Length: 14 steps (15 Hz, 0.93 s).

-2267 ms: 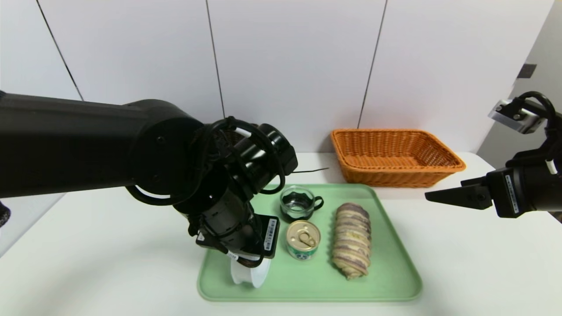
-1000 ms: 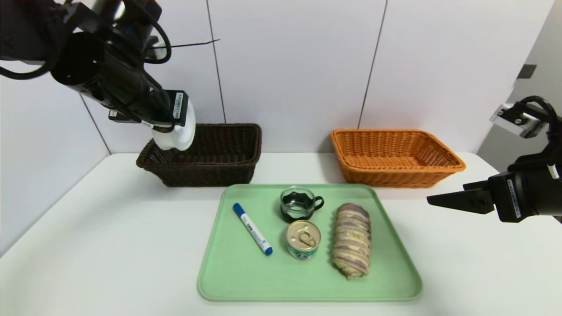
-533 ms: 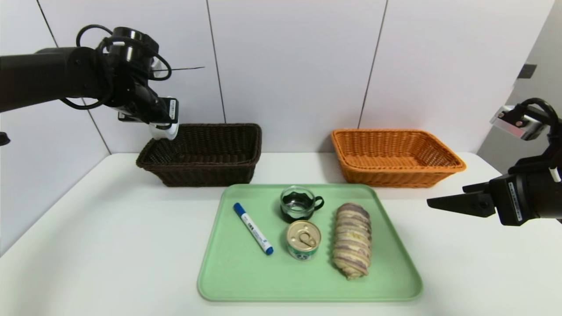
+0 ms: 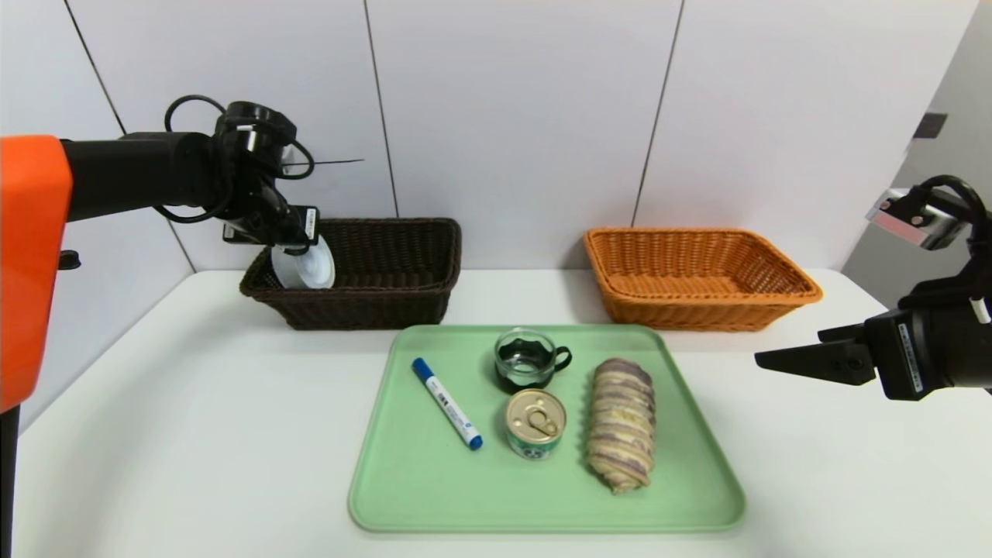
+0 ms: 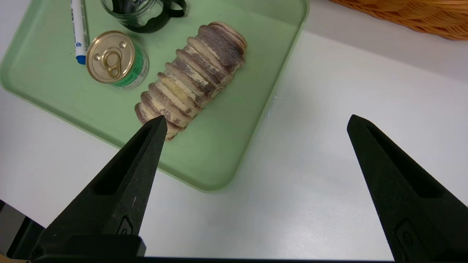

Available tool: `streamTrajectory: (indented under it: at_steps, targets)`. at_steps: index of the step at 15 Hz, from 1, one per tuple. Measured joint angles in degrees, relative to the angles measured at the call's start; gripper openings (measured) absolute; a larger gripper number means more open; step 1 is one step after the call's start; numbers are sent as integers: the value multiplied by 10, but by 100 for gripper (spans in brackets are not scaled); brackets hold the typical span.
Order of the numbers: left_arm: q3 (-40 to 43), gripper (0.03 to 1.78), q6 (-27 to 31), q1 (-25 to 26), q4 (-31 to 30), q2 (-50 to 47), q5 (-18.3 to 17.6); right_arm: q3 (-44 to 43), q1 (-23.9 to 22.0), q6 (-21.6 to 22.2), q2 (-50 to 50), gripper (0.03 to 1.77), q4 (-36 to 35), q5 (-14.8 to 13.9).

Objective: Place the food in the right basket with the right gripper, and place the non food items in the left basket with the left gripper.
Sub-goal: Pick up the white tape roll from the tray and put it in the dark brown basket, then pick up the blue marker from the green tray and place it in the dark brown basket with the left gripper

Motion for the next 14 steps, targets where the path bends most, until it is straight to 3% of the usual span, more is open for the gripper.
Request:
streamTrajectory:
  at_steps: [4,8,14]
  targets:
    - [0,127,-3,0,1,0,-5,0,-1,0,0,170,0,0]
    - [0,144,0,-5,10,-59,-22,5,-1,1,-2,170,0,2]
    - [0,158,-29,-85,93,-178,-30,16,-3,1,-10,170,0,0]
